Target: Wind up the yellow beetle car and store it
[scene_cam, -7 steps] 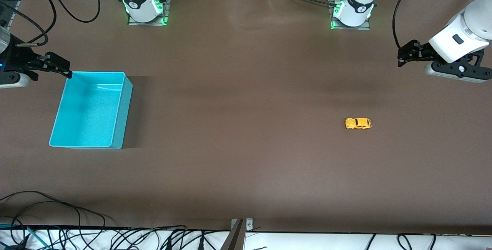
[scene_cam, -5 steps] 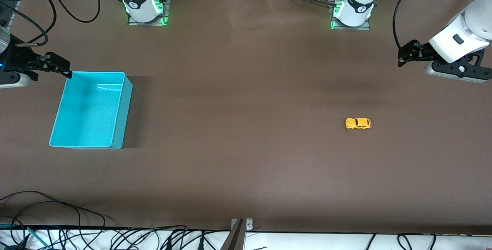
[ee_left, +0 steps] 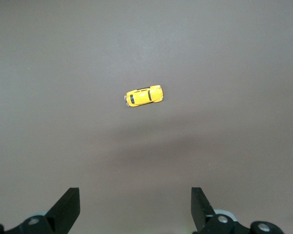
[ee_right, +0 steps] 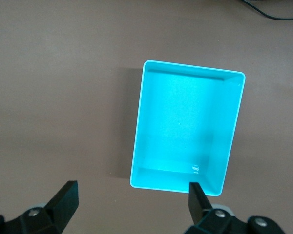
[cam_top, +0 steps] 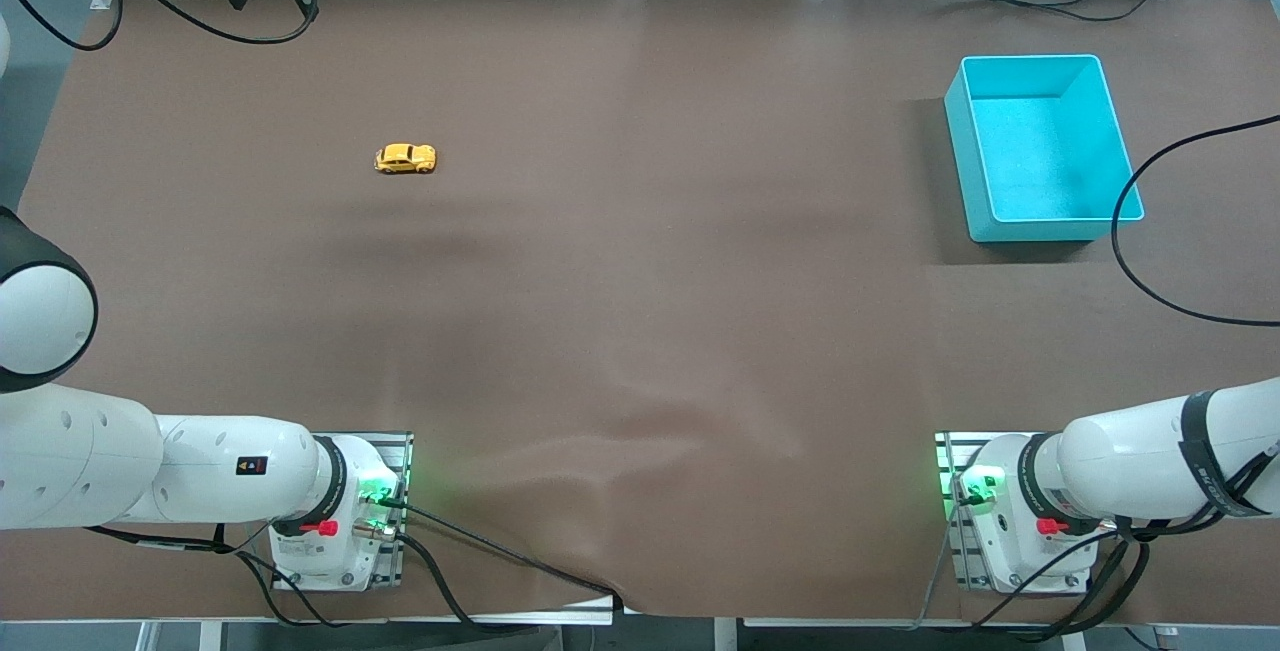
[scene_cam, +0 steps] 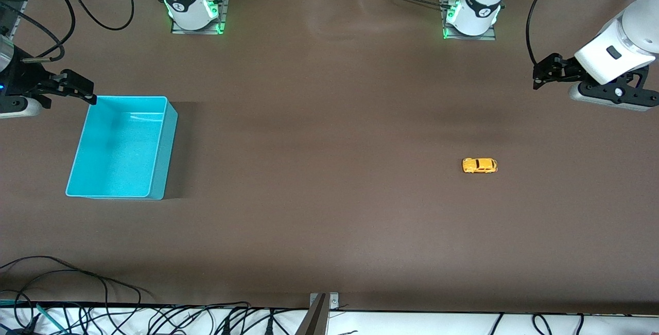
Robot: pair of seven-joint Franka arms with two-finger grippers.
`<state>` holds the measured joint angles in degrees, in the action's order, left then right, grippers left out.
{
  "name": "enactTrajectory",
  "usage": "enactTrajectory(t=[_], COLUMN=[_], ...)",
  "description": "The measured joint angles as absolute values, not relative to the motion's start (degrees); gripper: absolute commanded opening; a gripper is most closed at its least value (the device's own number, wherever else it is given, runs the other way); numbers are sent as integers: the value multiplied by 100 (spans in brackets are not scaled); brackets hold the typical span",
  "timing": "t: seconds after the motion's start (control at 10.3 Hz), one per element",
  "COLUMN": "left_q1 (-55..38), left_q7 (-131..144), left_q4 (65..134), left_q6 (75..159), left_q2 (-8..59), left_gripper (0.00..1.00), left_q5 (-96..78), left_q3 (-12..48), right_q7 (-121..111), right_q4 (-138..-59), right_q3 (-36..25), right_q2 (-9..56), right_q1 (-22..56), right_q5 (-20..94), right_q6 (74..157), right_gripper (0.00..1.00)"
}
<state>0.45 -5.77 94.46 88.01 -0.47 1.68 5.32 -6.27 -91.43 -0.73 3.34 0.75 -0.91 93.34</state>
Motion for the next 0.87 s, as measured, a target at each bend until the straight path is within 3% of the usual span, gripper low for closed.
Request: enactTrajectory(t=[0.87], left_q1=[61], left_q7=[-577], left_q4=[9445], left_q6=[8801], left_q2=[-47], left_gripper=[100], left_q5=[168], left_q3=[538], right_q7=[-690], right_q4=[-9142], right_q3=[-72], right_q2=[334], right_q1=[75], right_q5=[-91], right_q6=[9190], right_gripper=[100])
